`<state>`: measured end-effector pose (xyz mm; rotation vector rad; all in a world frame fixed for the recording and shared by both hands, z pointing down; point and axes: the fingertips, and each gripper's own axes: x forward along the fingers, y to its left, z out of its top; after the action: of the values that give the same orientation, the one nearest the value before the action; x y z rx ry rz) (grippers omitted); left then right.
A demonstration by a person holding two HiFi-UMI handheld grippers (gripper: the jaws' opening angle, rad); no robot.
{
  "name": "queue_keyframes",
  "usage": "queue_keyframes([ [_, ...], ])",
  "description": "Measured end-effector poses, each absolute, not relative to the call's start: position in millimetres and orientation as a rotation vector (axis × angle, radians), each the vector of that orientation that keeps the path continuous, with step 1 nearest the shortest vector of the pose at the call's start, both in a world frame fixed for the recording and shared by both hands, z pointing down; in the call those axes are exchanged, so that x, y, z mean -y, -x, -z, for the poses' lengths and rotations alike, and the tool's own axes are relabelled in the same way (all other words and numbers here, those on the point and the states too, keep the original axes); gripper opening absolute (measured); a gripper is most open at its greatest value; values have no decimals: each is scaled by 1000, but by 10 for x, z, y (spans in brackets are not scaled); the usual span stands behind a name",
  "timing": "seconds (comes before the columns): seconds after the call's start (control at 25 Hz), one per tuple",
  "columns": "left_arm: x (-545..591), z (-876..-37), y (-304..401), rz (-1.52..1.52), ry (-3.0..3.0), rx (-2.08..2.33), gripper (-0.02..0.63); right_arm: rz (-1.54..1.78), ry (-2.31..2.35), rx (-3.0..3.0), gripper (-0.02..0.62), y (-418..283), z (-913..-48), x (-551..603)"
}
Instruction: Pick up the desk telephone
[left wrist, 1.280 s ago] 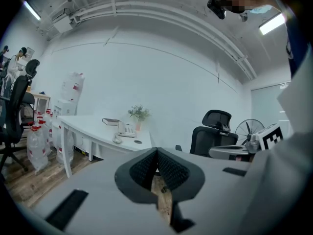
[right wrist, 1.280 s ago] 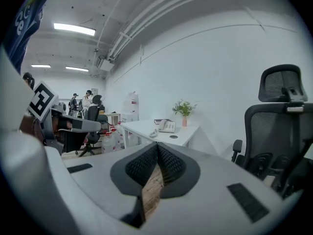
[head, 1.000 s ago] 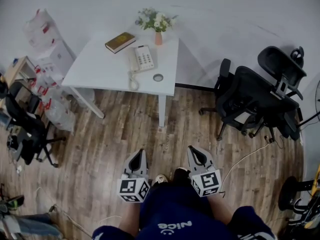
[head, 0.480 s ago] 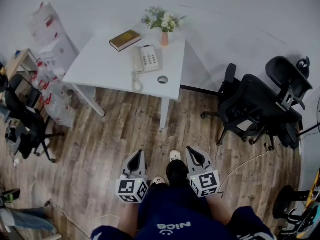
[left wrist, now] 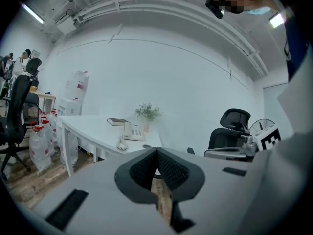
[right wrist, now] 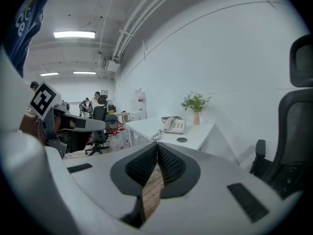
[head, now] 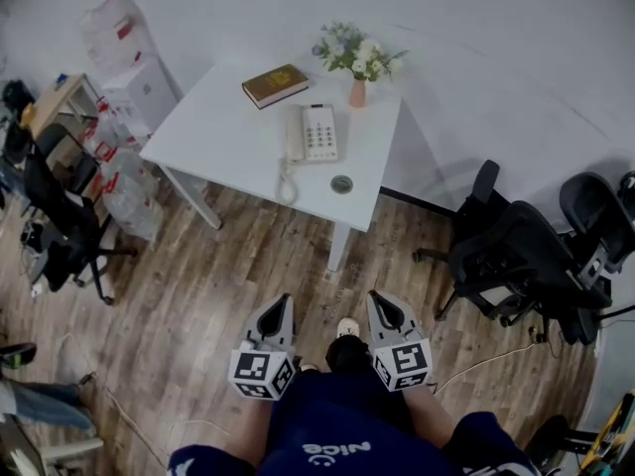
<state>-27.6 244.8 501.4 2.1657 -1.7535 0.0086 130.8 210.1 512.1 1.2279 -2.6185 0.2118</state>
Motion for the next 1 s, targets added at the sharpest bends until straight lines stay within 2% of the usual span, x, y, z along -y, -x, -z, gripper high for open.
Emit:
queue_keyframes([
  [0.6,-1233,-4906,-35,-30,-2153,1797,17,-222,-1127,2704,23,-1465,-5067,-774],
  [1.0,-991,-4995,-155,3,-2102,1798,17,-216,-1040,2700,23,-1472,-5131,-583],
])
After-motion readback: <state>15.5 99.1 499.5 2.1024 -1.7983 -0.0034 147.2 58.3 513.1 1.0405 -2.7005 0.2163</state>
